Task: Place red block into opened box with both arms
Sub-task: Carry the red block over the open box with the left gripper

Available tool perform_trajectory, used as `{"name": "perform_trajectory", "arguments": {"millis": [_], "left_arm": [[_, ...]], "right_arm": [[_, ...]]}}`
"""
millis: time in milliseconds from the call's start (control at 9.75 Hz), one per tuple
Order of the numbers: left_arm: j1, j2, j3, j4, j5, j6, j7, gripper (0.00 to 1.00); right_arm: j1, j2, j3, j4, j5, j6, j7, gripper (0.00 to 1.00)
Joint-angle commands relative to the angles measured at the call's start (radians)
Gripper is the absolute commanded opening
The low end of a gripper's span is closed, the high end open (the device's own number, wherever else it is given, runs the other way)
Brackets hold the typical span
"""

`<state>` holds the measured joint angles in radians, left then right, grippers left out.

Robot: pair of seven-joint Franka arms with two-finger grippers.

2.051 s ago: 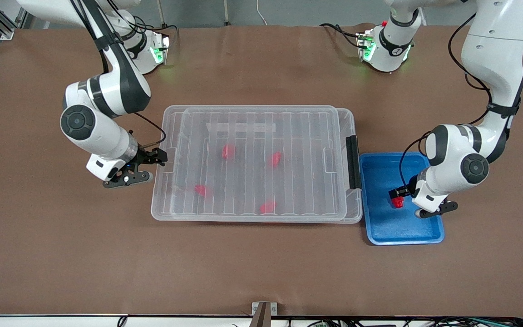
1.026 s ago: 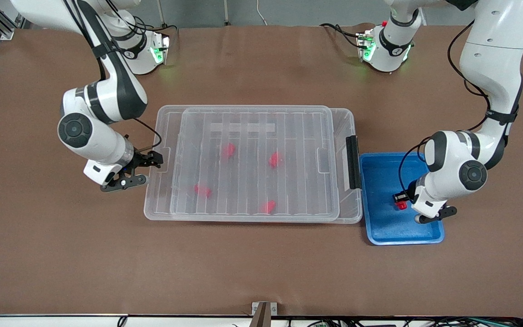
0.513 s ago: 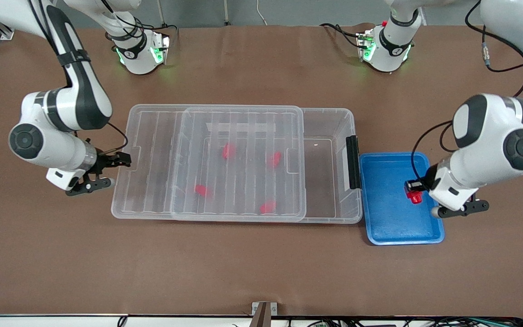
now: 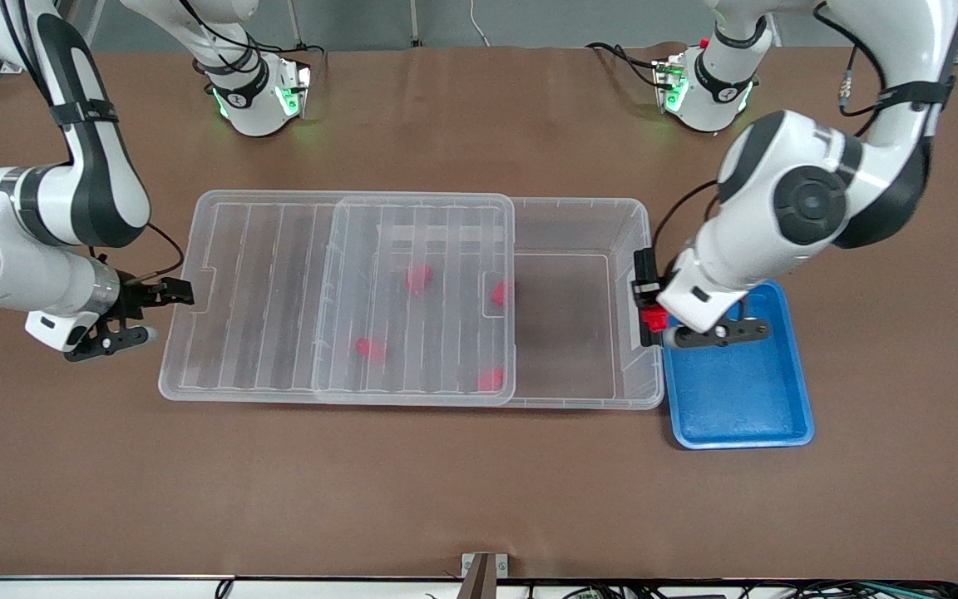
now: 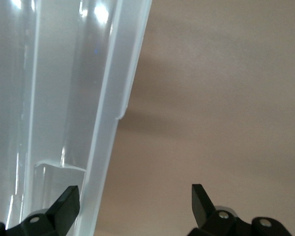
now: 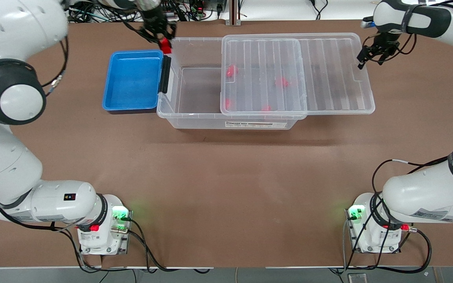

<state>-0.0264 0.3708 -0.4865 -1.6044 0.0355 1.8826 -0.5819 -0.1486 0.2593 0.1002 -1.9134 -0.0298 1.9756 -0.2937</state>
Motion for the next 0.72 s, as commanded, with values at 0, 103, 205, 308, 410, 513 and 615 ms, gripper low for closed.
{"name": "perform_trajectory", "arguments": {"millis": [0, 103, 205, 308, 410, 513, 615], "left_arm": [[-0.052, 0.057, -0.001, -0.073, 0.018, 0.106, -0.041, 0.0], [-0.075, 0.059, 0.0, -0.133, 0.018, 0.18, -0.067, 0.0], [-0.09, 0.06, 0.0, -0.181, 0.02, 0.235, -0.093, 0.0], [-0.114, 0.071, 0.002, -0.221, 0.03, 0.287, -0.114, 0.0], [-0.136, 0.094, 0.002, -0.253, 0.076, 0.343, -0.168, 0.0], [-0.154, 0.132, 0.002, -0.259, 0.122, 0.372, -0.224, 0.0], [-0.159, 0.17, 0.0, -0.259, 0.179, 0.392, -0.251, 0.0]], "right_arm": [[-0.008, -0.011, 0.004, 0.023, -0.021, -0.043, 0.001, 1.0], [-0.003, -0.012, 0.004, 0.034, -0.016, -0.046, 0.013, 1.0], [0.006, -0.012, 0.004, 0.057, -0.013, -0.072, 0.06, 1.0], [0.015, -0.011, 0.007, 0.103, -0.002, -0.125, 0.123, 1.0], [0.029, -0.018, 0.009, 0.144, 0.008, -0.171, 0.198, 1.0], [0.035, -0.087, 0.01, 0.149, 0.025, -0.185, 0.288, 1.0], [0.04, -0.148, 0.01, 0.152, 0.027, -0.191, 0.371, 1.0]]}}
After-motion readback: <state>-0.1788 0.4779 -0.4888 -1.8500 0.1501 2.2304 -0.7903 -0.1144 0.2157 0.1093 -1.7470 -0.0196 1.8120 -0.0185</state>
